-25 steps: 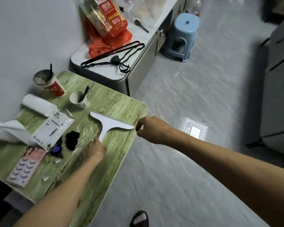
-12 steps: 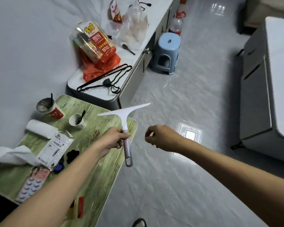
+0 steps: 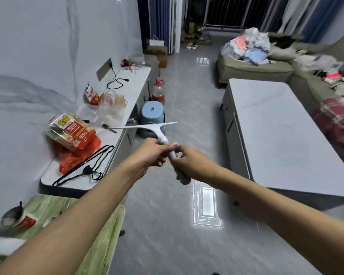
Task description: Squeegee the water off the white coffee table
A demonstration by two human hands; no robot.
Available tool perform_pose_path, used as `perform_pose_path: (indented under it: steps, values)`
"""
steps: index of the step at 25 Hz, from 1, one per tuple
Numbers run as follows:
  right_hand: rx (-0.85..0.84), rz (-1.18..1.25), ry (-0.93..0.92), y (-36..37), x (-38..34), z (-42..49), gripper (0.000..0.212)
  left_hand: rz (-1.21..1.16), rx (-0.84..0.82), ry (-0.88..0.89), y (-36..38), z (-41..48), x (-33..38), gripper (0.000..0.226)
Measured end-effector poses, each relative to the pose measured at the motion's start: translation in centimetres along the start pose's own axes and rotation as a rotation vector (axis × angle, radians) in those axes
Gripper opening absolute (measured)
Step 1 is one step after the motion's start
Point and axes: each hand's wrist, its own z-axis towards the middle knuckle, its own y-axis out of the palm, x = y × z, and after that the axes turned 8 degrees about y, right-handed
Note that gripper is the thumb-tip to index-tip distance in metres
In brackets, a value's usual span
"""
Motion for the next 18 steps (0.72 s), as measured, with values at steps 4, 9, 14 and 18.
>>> perform_pose_path:
  steps: [4, 9, 14, 18]
  values:
    - [0.144, -0.085, 0.0, -11.0, 4.4, 1.9, 0.018, 0.2, -0.155, -0.007, 8.9, 7.1, 5.4, 0.031]
    - [0.235, -0.326, 0.107, -27.6, 11.3, 7.5, 0.035, 0.577, -0.26, 0.079, 19.7, 18.4, 13.2, 0.019]
    - [0.218, -0.029, 0.287, -40.5, 15.3, 15.5, 0.039, 1.19, -0.276, 0.307, 25.4, 30.4, 20.0, 0.027]
    - [0.154, 0.307, 0.466, -48.6, 17.9, 24.4, 0.021, 1.372, -0.345, 0.375, 27.2, 42.8, 22.0, 0.034]
